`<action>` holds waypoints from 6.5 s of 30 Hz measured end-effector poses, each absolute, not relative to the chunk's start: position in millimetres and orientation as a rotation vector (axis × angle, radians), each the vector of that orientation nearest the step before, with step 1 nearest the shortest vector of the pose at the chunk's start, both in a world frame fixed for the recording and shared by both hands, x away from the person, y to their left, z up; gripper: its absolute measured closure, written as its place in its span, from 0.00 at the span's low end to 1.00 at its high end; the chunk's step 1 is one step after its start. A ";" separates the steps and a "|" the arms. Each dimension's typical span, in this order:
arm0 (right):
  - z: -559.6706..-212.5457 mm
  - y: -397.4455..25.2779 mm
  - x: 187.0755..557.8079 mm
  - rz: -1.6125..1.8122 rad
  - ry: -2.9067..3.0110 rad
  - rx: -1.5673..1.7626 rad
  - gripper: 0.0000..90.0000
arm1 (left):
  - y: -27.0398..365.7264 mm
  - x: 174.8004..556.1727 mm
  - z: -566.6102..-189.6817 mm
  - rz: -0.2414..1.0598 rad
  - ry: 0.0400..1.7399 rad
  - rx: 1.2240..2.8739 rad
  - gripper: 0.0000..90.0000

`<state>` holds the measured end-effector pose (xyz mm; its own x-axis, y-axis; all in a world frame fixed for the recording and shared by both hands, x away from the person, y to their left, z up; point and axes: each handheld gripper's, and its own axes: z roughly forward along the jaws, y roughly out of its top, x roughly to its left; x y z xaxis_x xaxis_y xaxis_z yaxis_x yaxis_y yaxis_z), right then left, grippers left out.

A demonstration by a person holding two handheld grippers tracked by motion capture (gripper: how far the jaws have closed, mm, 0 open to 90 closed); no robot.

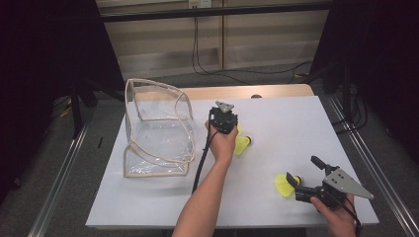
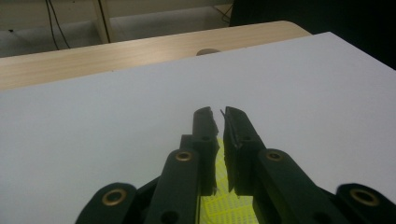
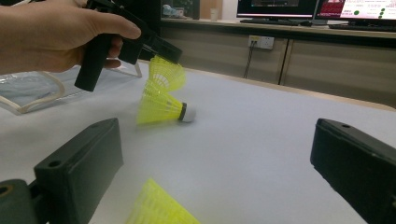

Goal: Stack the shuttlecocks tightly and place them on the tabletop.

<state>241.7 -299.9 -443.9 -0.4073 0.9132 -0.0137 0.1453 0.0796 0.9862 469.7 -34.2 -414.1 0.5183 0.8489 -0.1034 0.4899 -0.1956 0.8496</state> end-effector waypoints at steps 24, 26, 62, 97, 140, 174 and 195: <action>-445.0 -301.4 241.9 1.387 1.661 1.072 0.02 | -44.5 477.5 -413.7 0.479 1.097 1.858 0.91; -445.0 -301.2 241.8 1.388 1.659 1.075 0.02 | -45.6 477.5 -414.1 0.473 1.086 1.855 0.90; -444.7 -301.9 241.8 1.391 1.661 1.073 0.02 | -40.8 483.1 -413.5 0.537 1.124 1.867 0.53; -444.9 -302.0 241.7 1.388 1.658 1.070 0.02 | -27.3 479.8 -419.1 0.447 1.115 1.939 0.71; -444.3 -300.7 241.9 1.382 1.665 1.058 0.02 | -20.1 484.2 -409.3 0.456 1.126 1.906 0.98; -444.1 -299.9 241.8 1.384 1.667 1.056 0.02 | -14.6 479.2 -419.9 0.406 1.124 1.938 0.97; -443.9 -300.3 241.8 1.382 1.667 1.049 0.02 | -11.1 473.0 -410.3 0.396 1.120 1.887 0.85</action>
